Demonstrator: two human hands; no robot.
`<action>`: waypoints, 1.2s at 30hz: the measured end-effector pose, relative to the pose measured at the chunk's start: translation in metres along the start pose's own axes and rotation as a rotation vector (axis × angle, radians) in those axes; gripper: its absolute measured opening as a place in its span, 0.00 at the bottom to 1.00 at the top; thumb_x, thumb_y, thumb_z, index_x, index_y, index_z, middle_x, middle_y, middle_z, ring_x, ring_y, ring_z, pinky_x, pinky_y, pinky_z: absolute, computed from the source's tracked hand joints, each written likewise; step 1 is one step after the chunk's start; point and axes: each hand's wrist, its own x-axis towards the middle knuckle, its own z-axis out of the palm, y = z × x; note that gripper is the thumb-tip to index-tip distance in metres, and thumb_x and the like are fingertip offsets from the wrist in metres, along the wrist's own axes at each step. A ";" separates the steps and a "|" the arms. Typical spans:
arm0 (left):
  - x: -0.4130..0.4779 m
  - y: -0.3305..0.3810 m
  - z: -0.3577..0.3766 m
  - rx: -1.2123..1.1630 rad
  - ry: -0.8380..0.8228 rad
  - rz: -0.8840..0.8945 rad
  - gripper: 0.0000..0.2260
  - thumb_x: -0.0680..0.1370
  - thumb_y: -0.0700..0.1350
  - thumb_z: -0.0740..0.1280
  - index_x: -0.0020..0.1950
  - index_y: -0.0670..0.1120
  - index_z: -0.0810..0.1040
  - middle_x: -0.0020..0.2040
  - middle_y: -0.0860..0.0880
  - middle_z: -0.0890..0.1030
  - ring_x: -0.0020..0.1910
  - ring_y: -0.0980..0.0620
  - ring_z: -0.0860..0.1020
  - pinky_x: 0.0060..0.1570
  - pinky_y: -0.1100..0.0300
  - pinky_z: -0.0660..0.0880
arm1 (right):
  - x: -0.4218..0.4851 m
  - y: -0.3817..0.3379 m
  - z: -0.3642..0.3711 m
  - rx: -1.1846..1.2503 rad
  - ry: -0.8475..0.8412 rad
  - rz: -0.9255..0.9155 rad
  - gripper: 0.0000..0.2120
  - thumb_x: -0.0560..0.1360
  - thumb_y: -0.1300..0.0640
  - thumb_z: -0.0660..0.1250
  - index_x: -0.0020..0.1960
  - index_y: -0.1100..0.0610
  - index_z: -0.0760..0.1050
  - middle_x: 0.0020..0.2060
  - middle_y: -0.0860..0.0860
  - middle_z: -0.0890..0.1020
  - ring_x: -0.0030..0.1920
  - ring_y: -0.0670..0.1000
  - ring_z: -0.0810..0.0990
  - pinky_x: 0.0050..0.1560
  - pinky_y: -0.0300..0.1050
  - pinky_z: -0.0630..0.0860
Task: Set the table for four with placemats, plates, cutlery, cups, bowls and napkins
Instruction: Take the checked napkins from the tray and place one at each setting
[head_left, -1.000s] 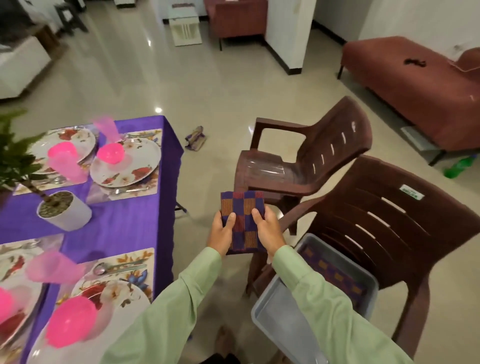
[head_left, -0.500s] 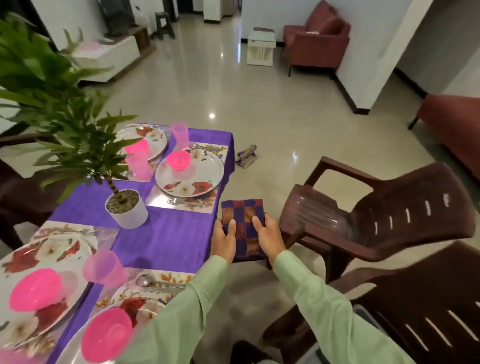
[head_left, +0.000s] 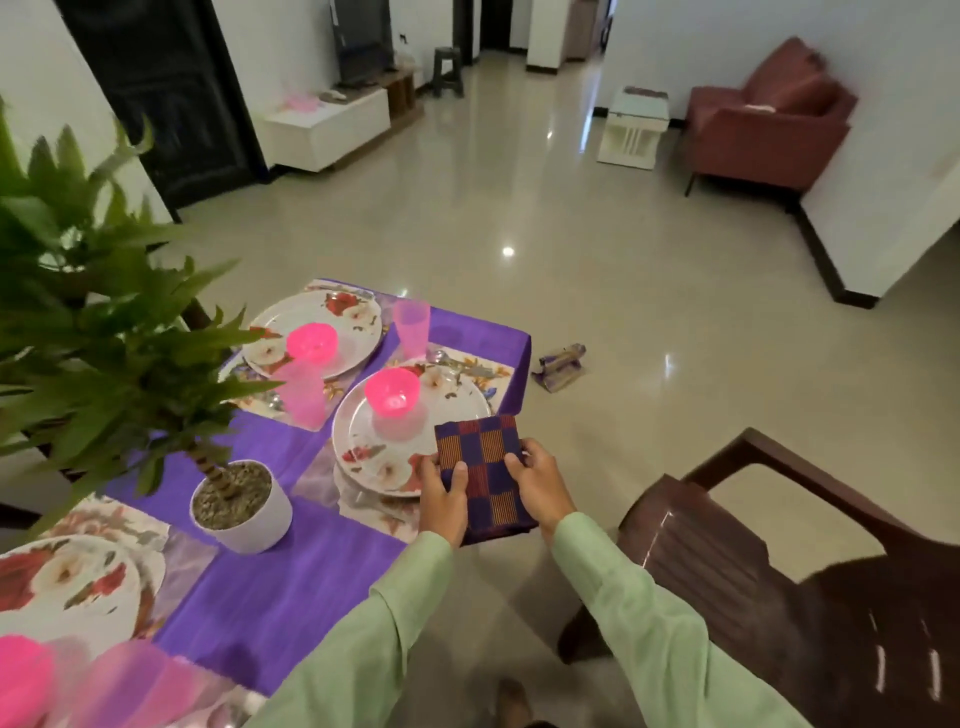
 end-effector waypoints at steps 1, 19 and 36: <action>0.014 0.003 0.010 -0.008 0.014 -0.011 0.07 0.83 0.43 0.61 0.60 0.46 0.68 0.54 0.47 0.78 0.52 0.48 0.78 0.51 0.53 0.78 | 0.018 -0.005 -0.006 -0.011 -0.008 0.001 0.05 0.82 0.57 0.60 0.52 0.49 0.73 0.52 0.52 0.82 0.51 0.52 0.82 0.55 0.54 0.81; 0.286 0.028 0.106 -0.107 0.294 -0.256 0.09 0.76 0.35 0.69 0.56 0.40 0.76 0.44 0.44 0.79 0.45 0.41 0.80 0.49 0.42 0.80 | 0.361 -0.073 -0.021 -0.385 -0.205 -0.046 0.13 0.77 0.64 0.67 0.60 0.53 0.78 0.44 0.51 0.81 0.47 0.54 0.82 0.53 0.50 0.80; 0.423 -0.012 0.149 -0.131 0.391 -0.409 0.31 0.67 0.29 0.63 0.70 0.40 0.70 0.63 0.39 0.78 0.60 0.40 0.77 0.62 0.40 0.74 | 0.539 -0.056 0.025 -0.589 -0.423 -0.124 0.18 0.70 0.72 0.59 0.47 0.50 0.76 0.45 0.53 0.83 0.45 0.56 0.81 0.50 0.54 0.79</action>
